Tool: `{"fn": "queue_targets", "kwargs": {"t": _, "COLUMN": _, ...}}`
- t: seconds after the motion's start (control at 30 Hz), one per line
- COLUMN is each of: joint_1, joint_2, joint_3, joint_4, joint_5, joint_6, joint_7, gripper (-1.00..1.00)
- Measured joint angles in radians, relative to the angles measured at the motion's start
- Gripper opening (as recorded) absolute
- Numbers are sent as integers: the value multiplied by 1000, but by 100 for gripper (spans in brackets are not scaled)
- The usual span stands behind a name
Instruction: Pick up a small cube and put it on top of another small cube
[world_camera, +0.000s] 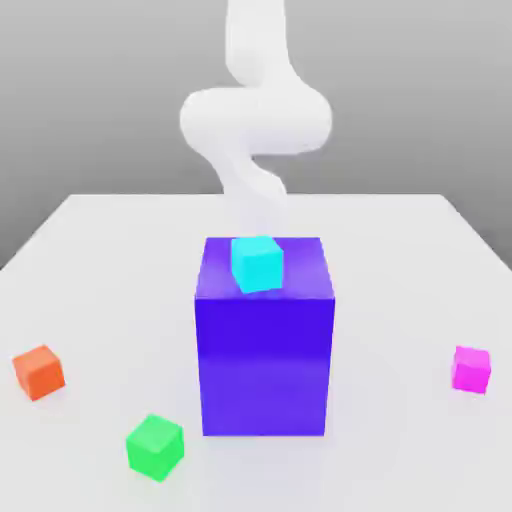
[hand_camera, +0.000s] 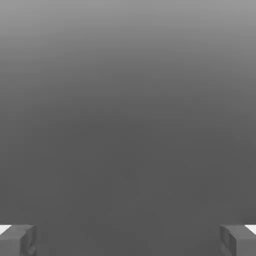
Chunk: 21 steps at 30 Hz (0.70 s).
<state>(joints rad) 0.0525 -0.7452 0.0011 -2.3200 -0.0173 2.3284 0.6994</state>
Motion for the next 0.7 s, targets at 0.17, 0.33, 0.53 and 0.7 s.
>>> {"fn": "queue_targets", "kwargs": {"t": 0.17, "joint_1": 107, "joint_2": 113, "joint_3": -1, "joint_4": -41, "joint_5": -32, "joint_6": 58, "joint_7": -209, "gripper": 0}}
{"fn": "queue_targets", "kwargs": {"t": 0.33, "joint_1": 208, "joint_2": 222, "joint_3": -3, "joint_4": -80, "joint_5": -56, "joint_6": 114, "joint_7": -416, "gripper": 0}}
{"fn": "queue_targets", "kwargs": {"t": 0.53, "joint_1": 324, "joint_2": 352, "joint_3": -5, "joint_4": -128, "joint_5": -75, "joint_6": 181, "joint_7": -672, "gripper": 0}}
{"fn": "queue_targets", "kwargs": {"t": 0.7, "joint_1": 416, "joint_2": 461, "joint_3": -3, "joint_4": -168, "joint_5": -80, "joint_6": 238, "joint_7": -893, "gripper": 0}}
